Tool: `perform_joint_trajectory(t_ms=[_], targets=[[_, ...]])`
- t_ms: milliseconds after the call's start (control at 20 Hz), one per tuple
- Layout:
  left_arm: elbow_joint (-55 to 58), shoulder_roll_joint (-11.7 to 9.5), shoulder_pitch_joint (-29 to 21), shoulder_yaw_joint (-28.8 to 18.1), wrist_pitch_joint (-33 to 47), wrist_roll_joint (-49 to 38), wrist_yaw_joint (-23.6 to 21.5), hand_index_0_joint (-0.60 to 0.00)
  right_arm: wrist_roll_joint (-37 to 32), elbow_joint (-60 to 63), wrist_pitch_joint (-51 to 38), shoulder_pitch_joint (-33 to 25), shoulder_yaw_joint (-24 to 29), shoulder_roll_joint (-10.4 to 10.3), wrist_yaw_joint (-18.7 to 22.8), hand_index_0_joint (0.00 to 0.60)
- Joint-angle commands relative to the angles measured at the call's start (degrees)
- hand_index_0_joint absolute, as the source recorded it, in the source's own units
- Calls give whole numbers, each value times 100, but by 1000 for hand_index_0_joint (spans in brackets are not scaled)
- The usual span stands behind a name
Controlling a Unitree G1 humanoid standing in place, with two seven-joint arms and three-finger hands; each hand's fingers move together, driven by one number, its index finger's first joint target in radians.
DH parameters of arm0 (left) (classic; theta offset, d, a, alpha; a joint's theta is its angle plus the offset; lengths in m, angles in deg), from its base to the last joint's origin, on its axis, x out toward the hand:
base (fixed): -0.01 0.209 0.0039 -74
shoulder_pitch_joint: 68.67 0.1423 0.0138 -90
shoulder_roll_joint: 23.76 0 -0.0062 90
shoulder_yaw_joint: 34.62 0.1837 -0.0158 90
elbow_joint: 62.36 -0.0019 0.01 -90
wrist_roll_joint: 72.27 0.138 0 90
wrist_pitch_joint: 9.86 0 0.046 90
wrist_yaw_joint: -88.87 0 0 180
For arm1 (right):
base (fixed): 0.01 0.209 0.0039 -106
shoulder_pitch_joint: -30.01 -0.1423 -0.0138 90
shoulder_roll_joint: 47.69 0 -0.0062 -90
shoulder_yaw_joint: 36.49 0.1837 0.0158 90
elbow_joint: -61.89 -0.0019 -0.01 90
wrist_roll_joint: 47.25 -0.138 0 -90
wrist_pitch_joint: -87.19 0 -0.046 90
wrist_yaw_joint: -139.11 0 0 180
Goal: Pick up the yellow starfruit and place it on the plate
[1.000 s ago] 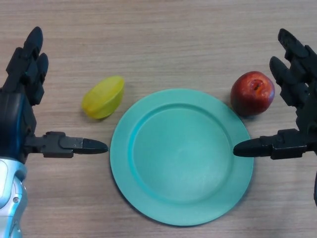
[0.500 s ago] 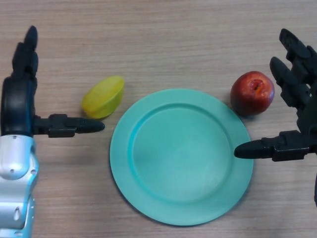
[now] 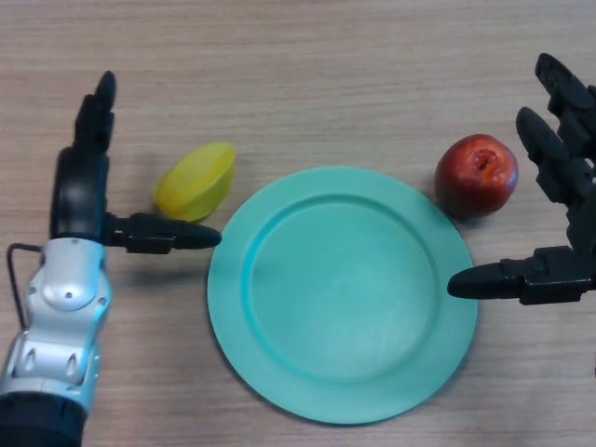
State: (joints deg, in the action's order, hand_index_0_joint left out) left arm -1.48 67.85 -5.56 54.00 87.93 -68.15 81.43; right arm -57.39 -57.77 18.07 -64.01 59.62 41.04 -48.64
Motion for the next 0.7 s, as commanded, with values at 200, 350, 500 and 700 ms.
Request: perform_joint_trajectory(t_ms=[200,350,500,700], targets=[[-327,53,-764,-25,758,53,10,0,-325,-294,-609,-192,339,134,139,0],[-690,173,-939,28,747,0,158,0,-383,-295,-640,-158,345,133,116,0],[-1085,204,-1091,77,910,195,13,0,-375,-306,-690,-163,378,153,119,0],[-1610,220,-1265,79,1369,472,-265,0,-415,-368,-624,-176,405,177,111,0]])
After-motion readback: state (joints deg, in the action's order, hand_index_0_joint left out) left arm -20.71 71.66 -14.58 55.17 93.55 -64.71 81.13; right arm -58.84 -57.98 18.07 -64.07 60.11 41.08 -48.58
